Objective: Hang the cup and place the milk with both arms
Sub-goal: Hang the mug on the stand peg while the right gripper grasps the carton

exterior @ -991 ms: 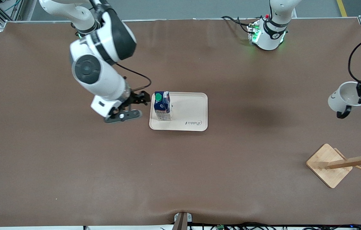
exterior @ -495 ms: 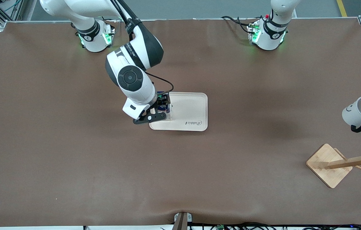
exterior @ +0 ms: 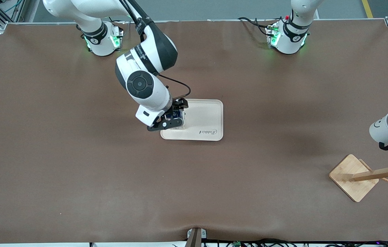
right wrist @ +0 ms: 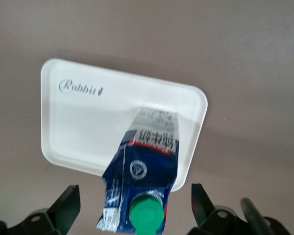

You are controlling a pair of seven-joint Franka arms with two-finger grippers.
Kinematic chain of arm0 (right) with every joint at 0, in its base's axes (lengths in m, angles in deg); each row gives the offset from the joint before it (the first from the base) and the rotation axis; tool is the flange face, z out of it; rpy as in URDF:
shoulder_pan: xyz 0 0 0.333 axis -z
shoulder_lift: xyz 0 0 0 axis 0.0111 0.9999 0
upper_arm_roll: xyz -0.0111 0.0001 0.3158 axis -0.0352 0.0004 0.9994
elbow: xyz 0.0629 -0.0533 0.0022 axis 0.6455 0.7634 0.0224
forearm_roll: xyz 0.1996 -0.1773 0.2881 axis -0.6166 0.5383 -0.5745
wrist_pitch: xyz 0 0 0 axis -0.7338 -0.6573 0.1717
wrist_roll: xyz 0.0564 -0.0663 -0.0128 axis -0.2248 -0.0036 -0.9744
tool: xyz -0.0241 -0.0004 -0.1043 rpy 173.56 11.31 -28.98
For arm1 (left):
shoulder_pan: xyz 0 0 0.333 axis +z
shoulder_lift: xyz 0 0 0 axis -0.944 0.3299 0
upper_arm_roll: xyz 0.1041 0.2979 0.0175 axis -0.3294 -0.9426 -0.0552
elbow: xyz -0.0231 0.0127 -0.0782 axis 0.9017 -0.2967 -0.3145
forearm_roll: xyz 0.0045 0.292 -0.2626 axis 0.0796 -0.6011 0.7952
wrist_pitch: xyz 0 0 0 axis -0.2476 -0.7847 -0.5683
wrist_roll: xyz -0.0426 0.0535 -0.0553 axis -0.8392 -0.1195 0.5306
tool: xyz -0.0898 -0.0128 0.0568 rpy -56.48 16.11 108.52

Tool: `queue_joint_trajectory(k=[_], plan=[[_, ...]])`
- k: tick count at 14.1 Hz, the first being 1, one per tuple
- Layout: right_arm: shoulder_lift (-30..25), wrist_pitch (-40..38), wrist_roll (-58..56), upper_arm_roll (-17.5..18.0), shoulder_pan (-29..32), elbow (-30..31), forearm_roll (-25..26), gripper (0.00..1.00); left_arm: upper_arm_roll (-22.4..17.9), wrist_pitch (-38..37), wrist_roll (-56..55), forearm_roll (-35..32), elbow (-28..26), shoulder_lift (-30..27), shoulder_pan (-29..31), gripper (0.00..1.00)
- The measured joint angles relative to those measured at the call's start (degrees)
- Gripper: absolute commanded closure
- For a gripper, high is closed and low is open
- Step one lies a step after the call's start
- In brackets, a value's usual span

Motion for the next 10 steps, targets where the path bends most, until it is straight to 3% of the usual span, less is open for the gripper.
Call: queue_joint_trajectory(k=[3,10], plan=[[0.14,-3.28,0.00,0.00,-0.48,0.10,0.00,0.00,0.03,0.15,0.00,-1.41,1.05,0.72,-0.98,1.00],[1.82,-3.04,0.03,0.06,-1.37,0.52,0.00,0.00,-0.19,1.02,0.00,-2.44,2.77,2.01,-0.95,1.00]])
